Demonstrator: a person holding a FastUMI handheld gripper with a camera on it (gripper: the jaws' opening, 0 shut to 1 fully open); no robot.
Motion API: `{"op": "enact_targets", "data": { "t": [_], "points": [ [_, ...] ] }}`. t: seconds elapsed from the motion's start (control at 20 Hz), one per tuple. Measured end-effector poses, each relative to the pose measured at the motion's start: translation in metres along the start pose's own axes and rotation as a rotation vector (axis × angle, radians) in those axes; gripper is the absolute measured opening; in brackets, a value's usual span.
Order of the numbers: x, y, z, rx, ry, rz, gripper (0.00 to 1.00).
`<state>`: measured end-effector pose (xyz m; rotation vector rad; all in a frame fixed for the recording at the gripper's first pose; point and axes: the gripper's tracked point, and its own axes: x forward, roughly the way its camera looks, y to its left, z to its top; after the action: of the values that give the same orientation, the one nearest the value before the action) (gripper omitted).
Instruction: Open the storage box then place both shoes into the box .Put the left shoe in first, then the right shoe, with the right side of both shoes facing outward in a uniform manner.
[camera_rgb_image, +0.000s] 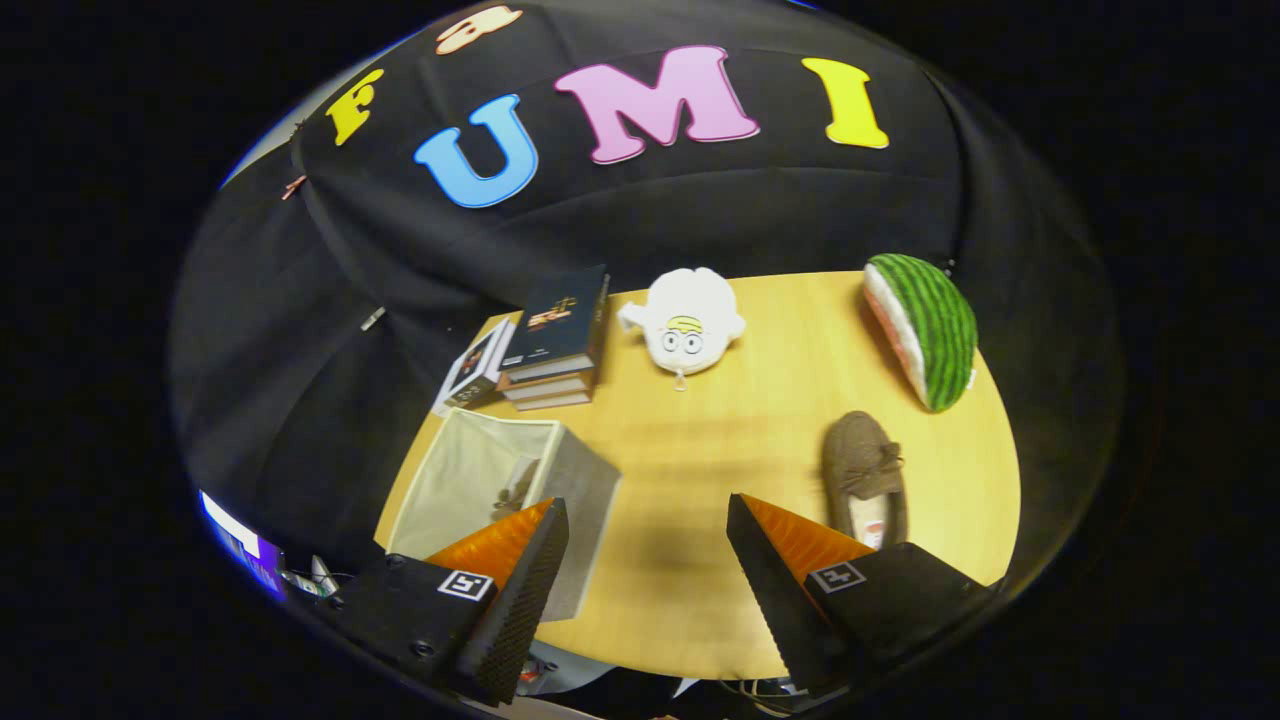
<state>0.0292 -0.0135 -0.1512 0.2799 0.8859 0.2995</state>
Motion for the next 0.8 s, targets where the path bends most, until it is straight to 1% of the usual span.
{"op": "enact_targets", "data": {
  "t": [0.15, 0.25, 0.45, 0.65, 0.8],
  "points": [
    [-0.001, -0.054, -0.007, 0.008, 0.026, -0.063, 0.99],
    [0.001, -0.082, -0.010, 0.008, 0.041, -0.079, 0.99],
    [0.016, -0.148, -0.022, -0.053, 0.084, -0.144, 0.99],
    [0.054, -0.189, -0.043, -0.099, 0.143, -0.175, 0.99],
    [0.066, -0.216, -0.061, -0.123, 0.201, -0.202, 0.99]
  ]
}}
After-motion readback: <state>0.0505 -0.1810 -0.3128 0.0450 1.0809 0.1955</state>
